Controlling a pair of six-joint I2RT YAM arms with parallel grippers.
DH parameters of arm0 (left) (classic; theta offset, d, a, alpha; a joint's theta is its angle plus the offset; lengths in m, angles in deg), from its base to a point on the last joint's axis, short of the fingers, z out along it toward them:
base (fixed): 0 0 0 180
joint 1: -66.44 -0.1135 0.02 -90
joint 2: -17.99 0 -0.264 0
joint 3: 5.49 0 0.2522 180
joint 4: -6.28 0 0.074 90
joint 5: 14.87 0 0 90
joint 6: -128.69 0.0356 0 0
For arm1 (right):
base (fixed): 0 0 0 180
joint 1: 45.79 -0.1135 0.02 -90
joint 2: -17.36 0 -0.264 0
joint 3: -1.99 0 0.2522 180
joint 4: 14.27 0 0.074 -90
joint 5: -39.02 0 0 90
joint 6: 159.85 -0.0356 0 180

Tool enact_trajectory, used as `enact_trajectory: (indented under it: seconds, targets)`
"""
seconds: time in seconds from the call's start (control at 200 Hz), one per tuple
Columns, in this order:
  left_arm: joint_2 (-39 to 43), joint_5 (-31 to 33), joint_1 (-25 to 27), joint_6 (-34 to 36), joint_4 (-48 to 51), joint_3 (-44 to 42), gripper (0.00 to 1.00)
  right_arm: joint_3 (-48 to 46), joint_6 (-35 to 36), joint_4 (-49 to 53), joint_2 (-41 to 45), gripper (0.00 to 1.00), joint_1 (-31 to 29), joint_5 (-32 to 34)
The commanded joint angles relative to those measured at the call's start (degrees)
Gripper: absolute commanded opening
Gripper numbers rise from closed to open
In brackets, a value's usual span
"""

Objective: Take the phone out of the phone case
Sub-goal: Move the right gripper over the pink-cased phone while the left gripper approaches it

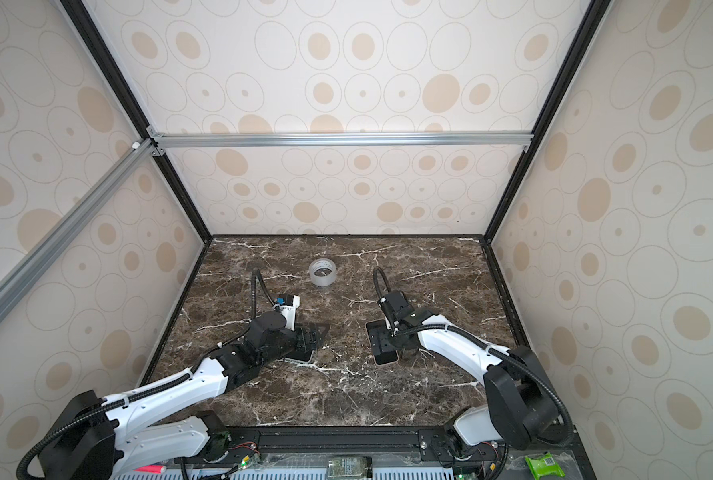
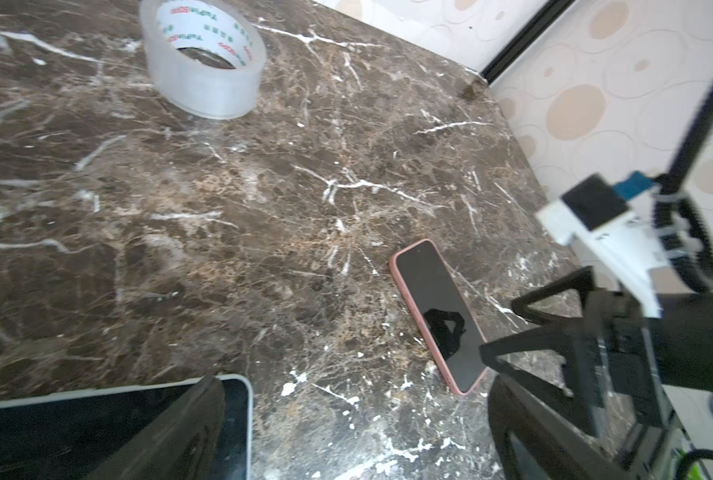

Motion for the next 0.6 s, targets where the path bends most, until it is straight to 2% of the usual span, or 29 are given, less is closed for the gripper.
enact_trajectory:
  seconds: [0.0,0.28,0.49,0.595]
  targets:
    - [-0.22,-1.27,1.50,-1.69,-2.58,0.39,0.99,3.32,2.10,3.84,-2.98,1.00,-1.00,-0.71]
    - [0.31,1.32,1.58,-2.16,-0.41,0.35,0.99,7.36,1.85,6.40,-9.86,1.00,-1.51,1.20]
    - [2.84,8.58,1.34,-3.46,2.02,0.30,0.99,8.95,2.41,6.19,-13.05,1.00,-1.61,-1.10]
    - [4.64,9.82,0.96,-4.25,1.82,-1.06,0.99,9.64,2.90,6.70,-14.83,1.00,-1.58,-0.36]
